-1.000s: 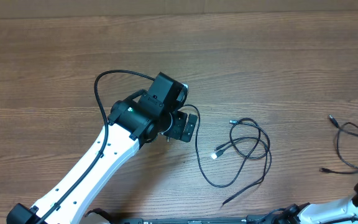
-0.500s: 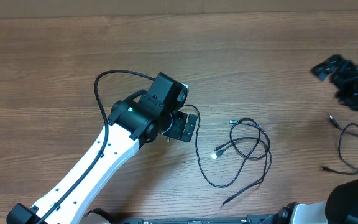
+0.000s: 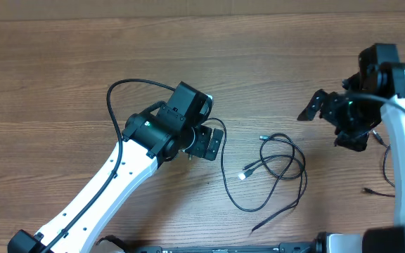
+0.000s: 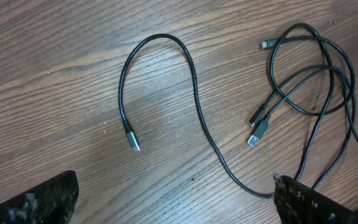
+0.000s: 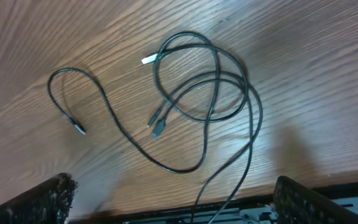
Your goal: Untangle cables
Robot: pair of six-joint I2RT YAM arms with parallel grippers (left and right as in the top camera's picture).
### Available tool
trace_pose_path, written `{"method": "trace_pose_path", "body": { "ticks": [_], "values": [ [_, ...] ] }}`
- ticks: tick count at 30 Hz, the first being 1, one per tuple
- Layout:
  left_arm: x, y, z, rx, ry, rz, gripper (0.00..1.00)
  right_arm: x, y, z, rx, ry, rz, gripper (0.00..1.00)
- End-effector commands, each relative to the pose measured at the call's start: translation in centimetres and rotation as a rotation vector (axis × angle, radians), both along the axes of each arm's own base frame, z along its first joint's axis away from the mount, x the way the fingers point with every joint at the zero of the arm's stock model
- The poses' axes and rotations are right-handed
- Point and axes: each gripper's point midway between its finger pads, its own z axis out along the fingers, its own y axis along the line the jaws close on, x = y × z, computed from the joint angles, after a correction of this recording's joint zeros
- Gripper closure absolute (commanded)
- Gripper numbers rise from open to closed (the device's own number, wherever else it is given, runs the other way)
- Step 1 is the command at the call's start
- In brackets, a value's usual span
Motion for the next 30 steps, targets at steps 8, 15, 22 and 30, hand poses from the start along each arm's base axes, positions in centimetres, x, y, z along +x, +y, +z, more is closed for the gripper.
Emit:
{"method": "trace_pose_path", "body": {
  "ticks": [8,15,22,30],
  "values": [
    [0.1,-0.2,0.2,-0.006,-0.004,0.013,0.01,-5.8,2.3,3.5,-0.121,-0.087,-0.036,0.00],
    [0.1,-0.2,0.2,-0.006,-0.004,0.014,0.00,-11.1,5.1,-6.9,-0.068,0.033,-0.112,0.00],
    [0.1,-0.2,0.3,-0.006,-0.005,0.013,0.00,-14.6,6.1,-12.5,-0.055,0.185,-0.213,0.00],
    [0.1,-0.2,0.3,-0.006,-0.005,0.013,0.00,-15.5,8.2,-17.3,0.089,0.238,-0.250,0.43]
  ]
}}
